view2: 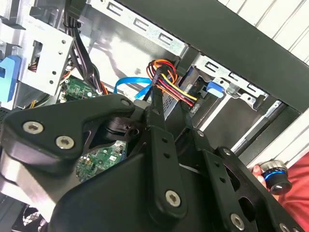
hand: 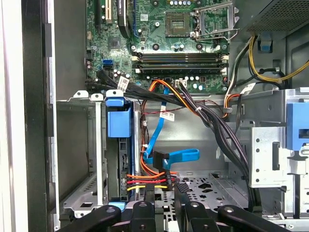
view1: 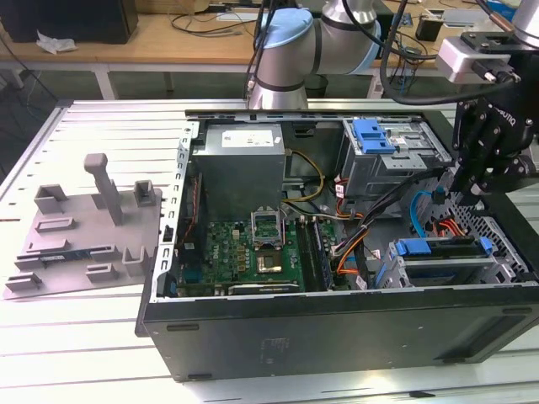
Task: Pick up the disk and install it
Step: 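Insert the first disk wire, then insert the second disk wire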
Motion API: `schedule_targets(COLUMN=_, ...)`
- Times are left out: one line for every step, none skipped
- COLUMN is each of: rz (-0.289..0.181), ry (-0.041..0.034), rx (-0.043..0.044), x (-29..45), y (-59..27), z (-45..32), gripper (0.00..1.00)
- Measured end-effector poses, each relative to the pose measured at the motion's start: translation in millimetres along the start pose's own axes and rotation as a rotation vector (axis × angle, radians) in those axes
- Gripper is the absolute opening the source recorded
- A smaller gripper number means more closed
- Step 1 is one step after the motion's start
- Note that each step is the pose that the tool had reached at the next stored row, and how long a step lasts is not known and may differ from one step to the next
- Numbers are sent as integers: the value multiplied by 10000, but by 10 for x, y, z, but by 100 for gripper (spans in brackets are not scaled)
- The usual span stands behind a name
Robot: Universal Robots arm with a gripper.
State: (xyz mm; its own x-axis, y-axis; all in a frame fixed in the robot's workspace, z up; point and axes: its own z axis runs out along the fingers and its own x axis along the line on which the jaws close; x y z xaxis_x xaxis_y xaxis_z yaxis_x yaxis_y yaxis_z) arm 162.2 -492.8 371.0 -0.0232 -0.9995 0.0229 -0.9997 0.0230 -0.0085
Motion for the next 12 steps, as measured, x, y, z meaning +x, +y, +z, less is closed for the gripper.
schedule_targets(rz=0, ry=0, rx=0, x=0, y=0, z=0, gripper=30)
schedule_targets(rz=-1, ry=0, rx=0, x=0, y=0, z=0, gripper=30)
schedule_targets(rz=-2, ry=-1, rx=0, x=0, y=0, z=0, gripper=30)
schedule_targets(rz=-2, ry=0, rx=0, x=0, y=0, z=0, gripper=30)
schedule_targets(rz=-3, ry=0, rx=0, x=0, y=0, z=0, gripper=30)
schedule_targets(rz=-4, ry=0, rx=0, x=0, y=0, z=0, gripper=30)
schedule_targets(rz=-6, ry=0, rx=0, x=0, y=0, z=0, gripper=30)
schedule_targets(rz=-6, ry=0, rx=0, x=0, y=0, z=0, gripper=30)
schedule_targets(rz=-7, ry=0, rx=0, x=0, y=0, z=0, gripper=30)
schedule_targets(rz=-11, ry=-1, rx=0, x=0, y=0, z=0, gripper=30)
schedule_targets(rz=-11, ry=1, rx=0, x=-1, y=0, z=1, gripper=30)
schedule_targets(rz=-10, ry=37, rx=0, x=-12, y=1, z=-1, gripper=30)
